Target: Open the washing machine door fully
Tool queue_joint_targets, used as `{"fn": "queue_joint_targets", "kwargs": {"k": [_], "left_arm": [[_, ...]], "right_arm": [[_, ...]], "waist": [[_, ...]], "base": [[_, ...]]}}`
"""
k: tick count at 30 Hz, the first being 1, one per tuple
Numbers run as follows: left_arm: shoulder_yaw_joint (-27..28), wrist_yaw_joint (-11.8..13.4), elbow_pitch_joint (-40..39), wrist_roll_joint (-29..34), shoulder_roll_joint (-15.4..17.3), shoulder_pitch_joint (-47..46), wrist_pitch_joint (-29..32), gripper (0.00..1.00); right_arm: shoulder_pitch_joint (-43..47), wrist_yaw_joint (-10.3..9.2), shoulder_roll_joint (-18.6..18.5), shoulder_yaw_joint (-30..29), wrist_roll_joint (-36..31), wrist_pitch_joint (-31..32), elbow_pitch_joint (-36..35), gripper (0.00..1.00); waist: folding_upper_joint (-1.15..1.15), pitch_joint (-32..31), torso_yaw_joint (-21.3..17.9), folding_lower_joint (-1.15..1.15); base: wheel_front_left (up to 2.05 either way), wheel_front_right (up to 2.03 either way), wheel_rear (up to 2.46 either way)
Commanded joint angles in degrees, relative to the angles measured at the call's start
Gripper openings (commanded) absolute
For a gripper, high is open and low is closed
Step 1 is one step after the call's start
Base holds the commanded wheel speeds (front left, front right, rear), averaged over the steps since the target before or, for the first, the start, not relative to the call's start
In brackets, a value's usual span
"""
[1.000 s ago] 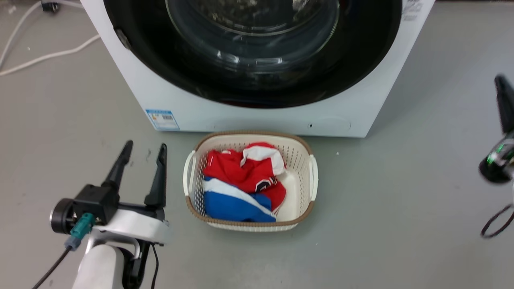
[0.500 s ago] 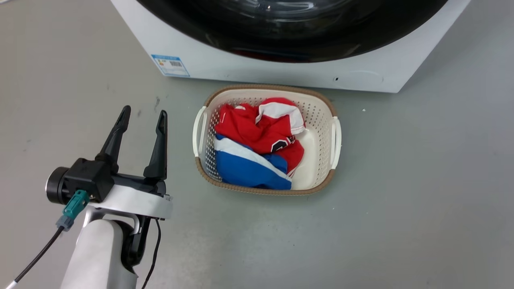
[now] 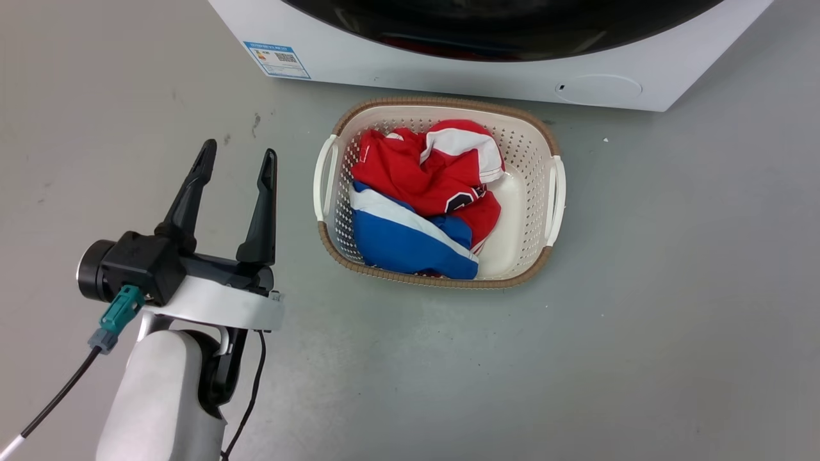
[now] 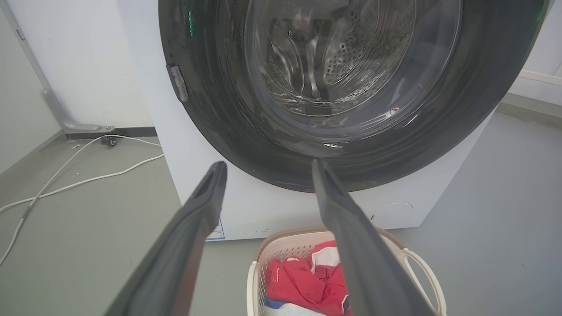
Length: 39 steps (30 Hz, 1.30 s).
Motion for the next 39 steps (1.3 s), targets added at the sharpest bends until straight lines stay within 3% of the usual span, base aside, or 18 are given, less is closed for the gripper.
{"fn": "queue_joint_targets", "kwargs": {"k": [1,21,39], "left_arm": [[-0.1,0.0,-0.1,-0.2,-0.1,-0.8,-0.1,1.00],[0.6,0.0,0.9,0.0,-0.5,-0.6,-0.1,1.00],[-1.1,0.0,4.1,0.5,-0.6,5.3,-0.1,1.00]], "right_arm": [[-2.5,-0.13,0.8,0.4,-0.6,0.1,0.6,0.00],[1.1,-0.08,0.9,4.2,-1.6,15.1,-1.4,0.00],[21.0,-0.07,4.5,8.4,-1.2,23.4,-12.9,0.00]], "waist": [[0.00,0.5,0.2,0.00],[0.00,-0.7,-1.1,0.00],[0.00,-13.2,-3.5,0.00]], "base": [[0.00,0.00,0.00],[0.00,0.00,0.00],[0.00,0.00,0.00]]}}
